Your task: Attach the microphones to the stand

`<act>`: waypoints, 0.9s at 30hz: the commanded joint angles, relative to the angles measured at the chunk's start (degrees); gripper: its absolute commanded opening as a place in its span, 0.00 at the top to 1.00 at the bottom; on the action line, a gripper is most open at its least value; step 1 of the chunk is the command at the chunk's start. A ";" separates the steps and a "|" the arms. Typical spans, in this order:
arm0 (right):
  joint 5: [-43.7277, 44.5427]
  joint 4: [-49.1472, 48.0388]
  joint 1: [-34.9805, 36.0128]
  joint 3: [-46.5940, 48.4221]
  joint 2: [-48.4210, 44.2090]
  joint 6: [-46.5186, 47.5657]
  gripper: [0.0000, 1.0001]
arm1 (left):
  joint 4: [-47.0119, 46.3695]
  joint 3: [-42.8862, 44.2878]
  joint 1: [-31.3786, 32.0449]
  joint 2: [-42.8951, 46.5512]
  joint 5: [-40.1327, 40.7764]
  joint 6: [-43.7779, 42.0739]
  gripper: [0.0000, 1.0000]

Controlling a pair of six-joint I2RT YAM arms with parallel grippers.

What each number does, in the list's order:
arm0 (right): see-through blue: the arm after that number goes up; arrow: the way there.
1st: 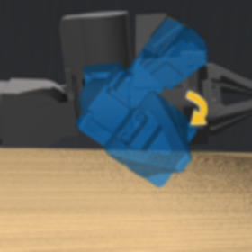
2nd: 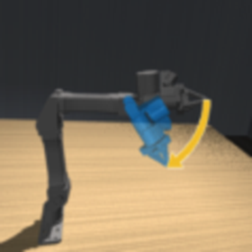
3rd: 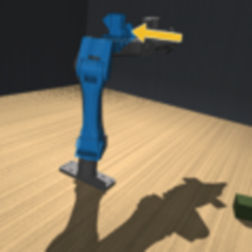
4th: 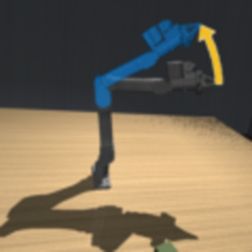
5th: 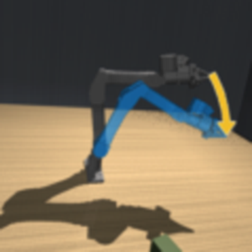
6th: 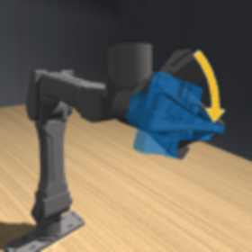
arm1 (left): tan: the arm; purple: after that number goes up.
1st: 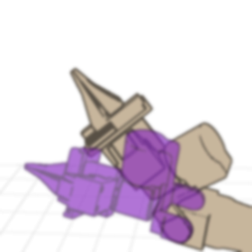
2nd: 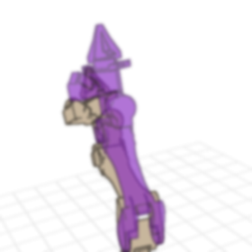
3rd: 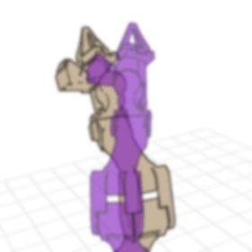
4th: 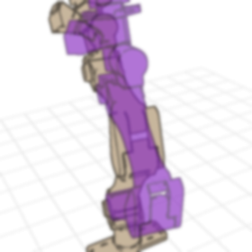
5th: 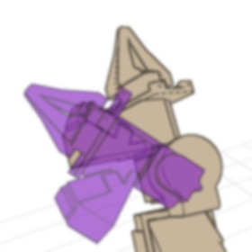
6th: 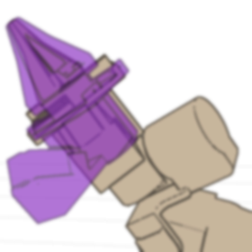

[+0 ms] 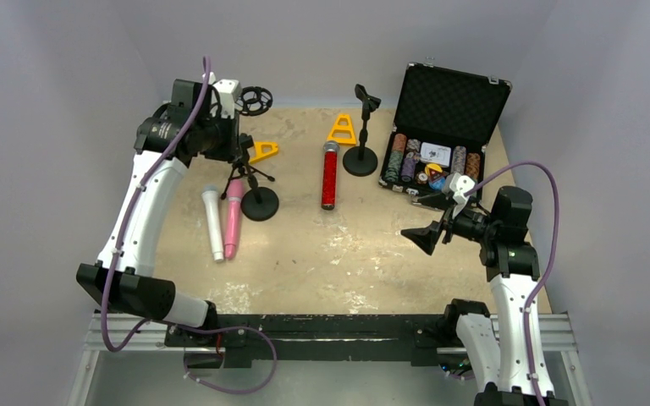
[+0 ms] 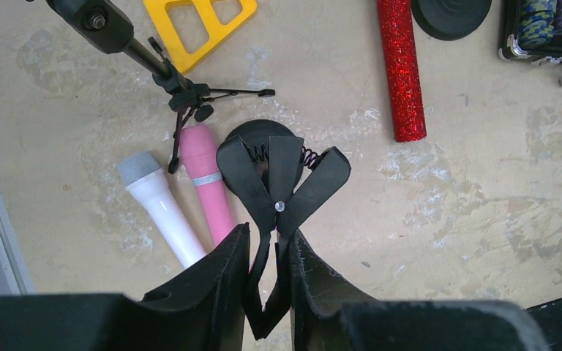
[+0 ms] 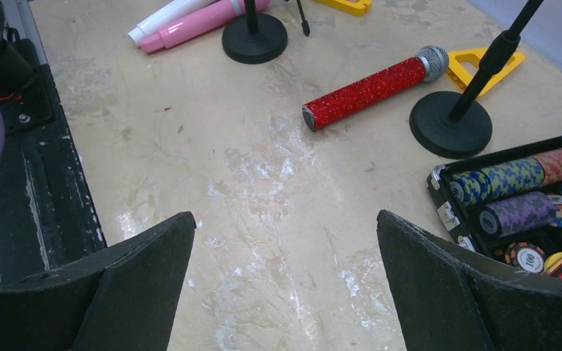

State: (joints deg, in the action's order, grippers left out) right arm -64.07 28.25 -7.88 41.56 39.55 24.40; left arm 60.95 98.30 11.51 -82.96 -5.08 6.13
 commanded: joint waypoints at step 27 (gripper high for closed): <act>-1.05 1.19 0.32 2.74 -0.62 2.05 0.01 | 1.44 18.43 32.45 -6.64 -14.85 -2.54 0.96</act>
State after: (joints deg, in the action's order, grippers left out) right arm -64.10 29.23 -7.88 41.56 39.57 25.26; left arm 67.79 112.27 39.11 -86.06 -20.29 3.20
